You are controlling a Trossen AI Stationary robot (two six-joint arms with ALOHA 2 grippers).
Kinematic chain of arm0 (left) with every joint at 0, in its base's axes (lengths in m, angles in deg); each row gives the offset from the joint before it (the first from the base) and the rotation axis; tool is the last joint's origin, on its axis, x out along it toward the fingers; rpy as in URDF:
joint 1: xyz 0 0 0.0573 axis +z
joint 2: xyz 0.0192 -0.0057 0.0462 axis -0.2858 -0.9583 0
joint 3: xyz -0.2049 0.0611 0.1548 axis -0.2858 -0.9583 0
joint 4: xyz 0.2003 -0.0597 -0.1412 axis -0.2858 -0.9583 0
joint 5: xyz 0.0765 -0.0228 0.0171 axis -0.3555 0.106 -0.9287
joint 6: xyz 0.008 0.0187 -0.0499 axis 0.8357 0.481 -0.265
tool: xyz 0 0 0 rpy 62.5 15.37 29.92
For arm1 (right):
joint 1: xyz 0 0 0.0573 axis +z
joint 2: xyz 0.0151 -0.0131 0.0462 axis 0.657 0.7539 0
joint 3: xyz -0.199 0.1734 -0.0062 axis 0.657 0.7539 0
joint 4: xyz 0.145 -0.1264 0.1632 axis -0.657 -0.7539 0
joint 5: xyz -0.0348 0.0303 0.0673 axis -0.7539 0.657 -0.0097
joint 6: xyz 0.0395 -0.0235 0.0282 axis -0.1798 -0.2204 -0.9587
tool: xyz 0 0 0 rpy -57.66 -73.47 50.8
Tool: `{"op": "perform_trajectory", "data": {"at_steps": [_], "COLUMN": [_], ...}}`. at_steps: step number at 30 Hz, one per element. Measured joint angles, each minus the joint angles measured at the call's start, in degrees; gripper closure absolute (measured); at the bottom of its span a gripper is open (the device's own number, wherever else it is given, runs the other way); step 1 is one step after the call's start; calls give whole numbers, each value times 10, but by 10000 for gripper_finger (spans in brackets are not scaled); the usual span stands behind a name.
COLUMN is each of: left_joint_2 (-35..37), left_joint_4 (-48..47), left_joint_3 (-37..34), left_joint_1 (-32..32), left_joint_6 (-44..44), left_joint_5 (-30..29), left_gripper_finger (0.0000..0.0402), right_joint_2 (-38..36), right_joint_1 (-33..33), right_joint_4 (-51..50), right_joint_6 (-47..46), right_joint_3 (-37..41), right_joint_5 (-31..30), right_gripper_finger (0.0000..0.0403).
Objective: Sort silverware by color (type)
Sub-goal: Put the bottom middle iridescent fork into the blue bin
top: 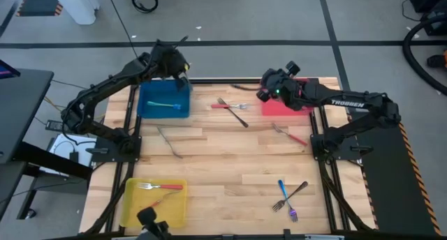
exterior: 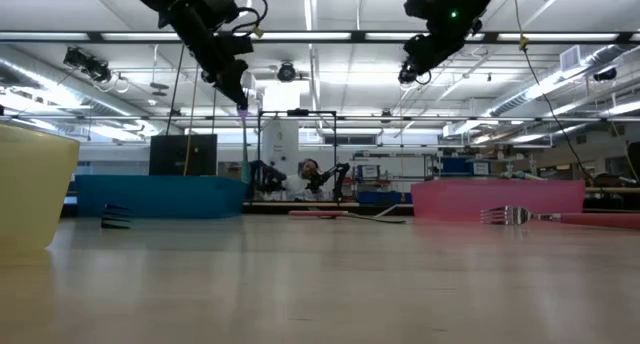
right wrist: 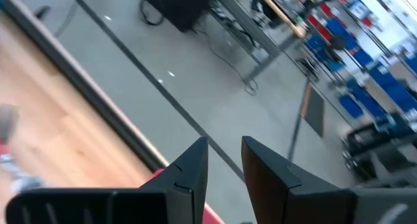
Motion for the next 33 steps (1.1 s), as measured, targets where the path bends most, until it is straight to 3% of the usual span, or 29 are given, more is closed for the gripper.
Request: {"op": "perform_trajectory", "data": {"at_steps": [5,12,22,29,33], "left_joint_2": [0,18,59,31,9], "left_joint_4": [36,6,-180,-255,-259], "left_joint_3": [0,0,0,-1,0], "left_joint_1": [0,0,1,14,24], "left_joint_6": [24,31,27,28,27], "left_joint_5": [7,7,7,-114,-120], "left_gripper_finger": [401,401,401,402,399], "right_joint_2": [0,0,0,0,0], "right_joint_1": [-50,-106,-140,-141,-141], "right_joint_4": [0,1,8,8,9], "right_joint_6": [-12,-16,-21,-31,-31], "right_joint_3": [0,0,0,0,0], "right_joint_5": [23,98,109,151,175], "right_gripper_finger": [301,301,301,300,300]}}
